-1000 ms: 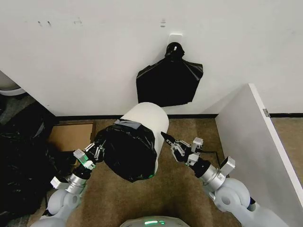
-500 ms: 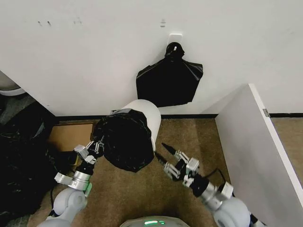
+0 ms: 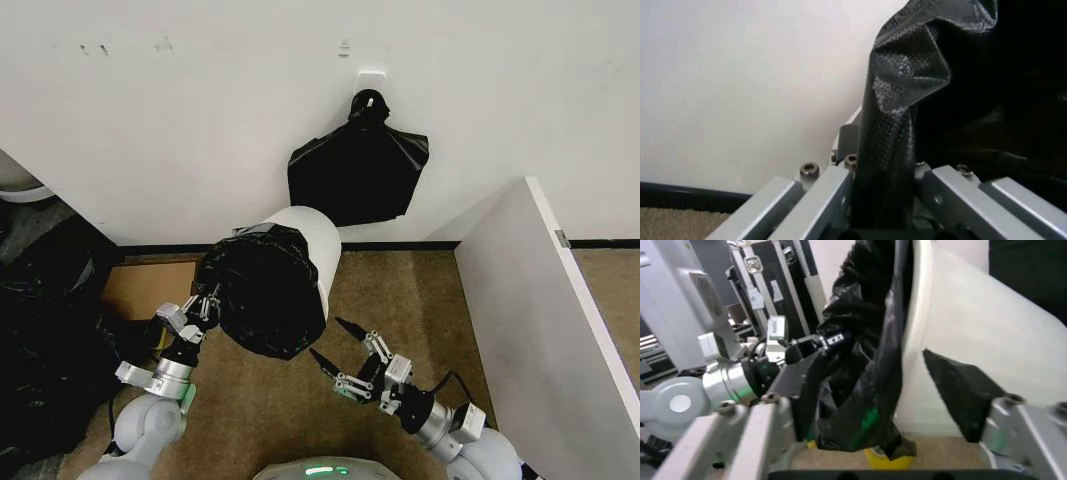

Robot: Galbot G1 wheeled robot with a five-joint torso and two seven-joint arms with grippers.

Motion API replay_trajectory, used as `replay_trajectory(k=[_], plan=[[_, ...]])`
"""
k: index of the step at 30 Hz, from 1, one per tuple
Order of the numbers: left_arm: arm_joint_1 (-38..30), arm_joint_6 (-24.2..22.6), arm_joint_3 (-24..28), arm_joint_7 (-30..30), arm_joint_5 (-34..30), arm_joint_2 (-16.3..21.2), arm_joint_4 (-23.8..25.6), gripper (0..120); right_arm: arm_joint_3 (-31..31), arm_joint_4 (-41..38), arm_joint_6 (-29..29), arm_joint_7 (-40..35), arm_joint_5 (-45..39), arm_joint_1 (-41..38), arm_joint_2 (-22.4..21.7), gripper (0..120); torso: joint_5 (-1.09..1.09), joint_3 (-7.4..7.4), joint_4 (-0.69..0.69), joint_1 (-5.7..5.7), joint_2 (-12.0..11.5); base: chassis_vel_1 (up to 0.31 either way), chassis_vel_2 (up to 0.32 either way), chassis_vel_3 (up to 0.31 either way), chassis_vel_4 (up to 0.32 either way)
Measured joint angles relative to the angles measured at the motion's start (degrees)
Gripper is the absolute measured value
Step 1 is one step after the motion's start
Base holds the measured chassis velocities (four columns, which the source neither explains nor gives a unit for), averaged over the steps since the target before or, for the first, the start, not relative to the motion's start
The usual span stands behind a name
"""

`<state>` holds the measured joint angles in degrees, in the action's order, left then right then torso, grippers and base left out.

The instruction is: Place the garbage bag over the trash bin.

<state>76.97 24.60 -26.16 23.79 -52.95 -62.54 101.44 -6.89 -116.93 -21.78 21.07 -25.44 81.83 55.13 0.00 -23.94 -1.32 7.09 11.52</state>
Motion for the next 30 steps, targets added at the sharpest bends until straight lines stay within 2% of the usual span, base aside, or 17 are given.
replay_trajectory(k=[2,6,9,15,30], plan=[[0.0,0.0,0.0,0.0,0.0,0.0,0.1,0,0.0,0.0,0.1,-0.3,0.1,-0.1,0.0,52,0.0,0.0,0.0,0.0,0.0,0.0,0.0,0.0,0.0],[0.1,0.0,0.0,0.1,-0.2,0.0,0.3,0,0.1,0.1,0.3,-0.7,0.1,-0.2,0.1,33,0.0,0.0,0.0,0.0,0.0,0.0,0.0,0.0,0.0],[0.1,0.0,0.0,0.1,-0.2,0.0,0.4,0,0.1,-0.1,0.4,-0.7,0.0,-0.2,0.2,26,0.0,0.0,0.0,0.0,0.0,0.0,0.0,0.0,0.0],[0.2,-0.2,0.2,0.1,-0.3,-0.3,0.8,0,0.1,-0.5,0.5,-0.7,0.1,-0.3,0.3,2,0.0,0.0,0.0,0.0,0.0,0.0,0.0,0.0,0.0],[0.8,-0.9,-0.1,-0.1,-1.2,-0.5,2.2,0,-0.1,-1.0,0.3,-2.8,0.3,-0.4,0.6,0,0.0,0.0,0.0,0.0,0.0,0.0,0.0,0.0,0.0]])
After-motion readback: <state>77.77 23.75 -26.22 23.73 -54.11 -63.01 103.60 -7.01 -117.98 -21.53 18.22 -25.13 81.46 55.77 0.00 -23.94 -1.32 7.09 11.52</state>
